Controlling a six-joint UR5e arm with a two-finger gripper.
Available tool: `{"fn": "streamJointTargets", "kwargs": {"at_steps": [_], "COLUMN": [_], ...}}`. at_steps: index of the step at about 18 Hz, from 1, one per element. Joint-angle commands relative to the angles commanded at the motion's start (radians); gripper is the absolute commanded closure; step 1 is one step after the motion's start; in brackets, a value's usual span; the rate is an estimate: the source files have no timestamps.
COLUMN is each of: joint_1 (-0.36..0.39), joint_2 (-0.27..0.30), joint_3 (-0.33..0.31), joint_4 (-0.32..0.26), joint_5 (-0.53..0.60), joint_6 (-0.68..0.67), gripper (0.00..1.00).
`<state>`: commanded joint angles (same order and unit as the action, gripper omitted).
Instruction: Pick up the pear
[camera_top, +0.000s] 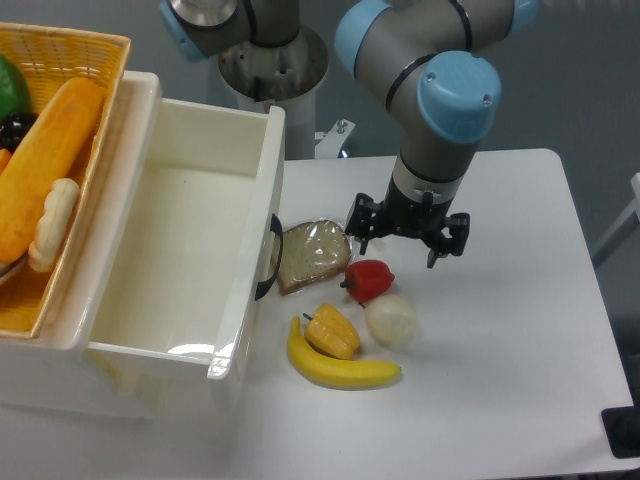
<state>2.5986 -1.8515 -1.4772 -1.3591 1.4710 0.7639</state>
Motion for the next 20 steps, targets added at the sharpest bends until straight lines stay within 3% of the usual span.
{"fn": "streamJointTargets", "kwargs": {"at_steps": [9,15,17,20], "joint_1": [0.002,0.005,0.003,0.002], "joint_2": [-0.017,-0.026,-0.038,-0.064], "joint_3": [-0.009,-0.058,-0.075,-0.084], "joint_4": [0.011,0.023,0.070,0.080], "joint_5": [-0.003,-0.005,-0.005,-0.005], "joint_6": [-0.015,-0.017,-0.063,-0.147], "gripper": [0.00,0.00,0.00,0.00]}}
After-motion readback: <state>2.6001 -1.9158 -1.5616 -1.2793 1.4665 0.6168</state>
